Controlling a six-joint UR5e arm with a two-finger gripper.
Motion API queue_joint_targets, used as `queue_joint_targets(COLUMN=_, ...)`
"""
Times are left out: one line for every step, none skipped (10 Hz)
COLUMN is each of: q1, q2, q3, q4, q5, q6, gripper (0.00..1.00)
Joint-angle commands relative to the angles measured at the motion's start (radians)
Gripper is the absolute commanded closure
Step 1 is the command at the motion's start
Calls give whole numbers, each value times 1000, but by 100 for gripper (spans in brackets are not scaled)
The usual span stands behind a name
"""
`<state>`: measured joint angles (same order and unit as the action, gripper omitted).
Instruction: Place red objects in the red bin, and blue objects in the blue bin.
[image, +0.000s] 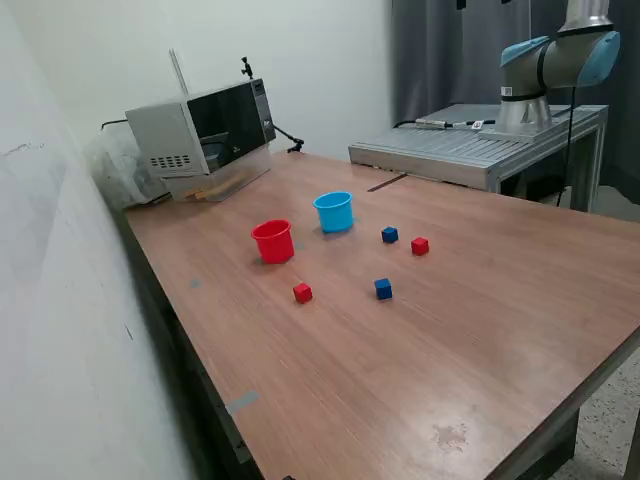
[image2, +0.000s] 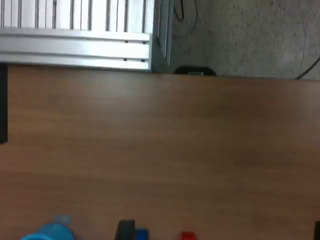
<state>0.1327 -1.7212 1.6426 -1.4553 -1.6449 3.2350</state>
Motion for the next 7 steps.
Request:
queue_joint_targets(q1=-33, q2=29, q3=-4, q4=-100, q5=0, q6=23, gripper=0)
queue_joint_targets(q1=-41, q2=52, q3=-3, q4=-138, q5=1, q6=29, gripper=0)
queue_joint_targets(q1=-42, q2=70, q3=2, q4=-192, q5=1, q6=29, gripper=0)
queue_joint_targets(q1=-50, q2=109, q3=11, q4=-268, q5=-1, q6=28, gripper=0)
queue_joint_targets(q1=-73, q2=148, q3=28, q4=-320, q5=4, q6=29, gripper=0)
queue_joint_targets(q1=-77, q2=188, q3=57, q4=-405, q5=5, q6=28, gripper=0)
queue_joint_targets(q1=-85, q2=221, q3=75, q4=-472, q5=8, q6=16, gripper=0)
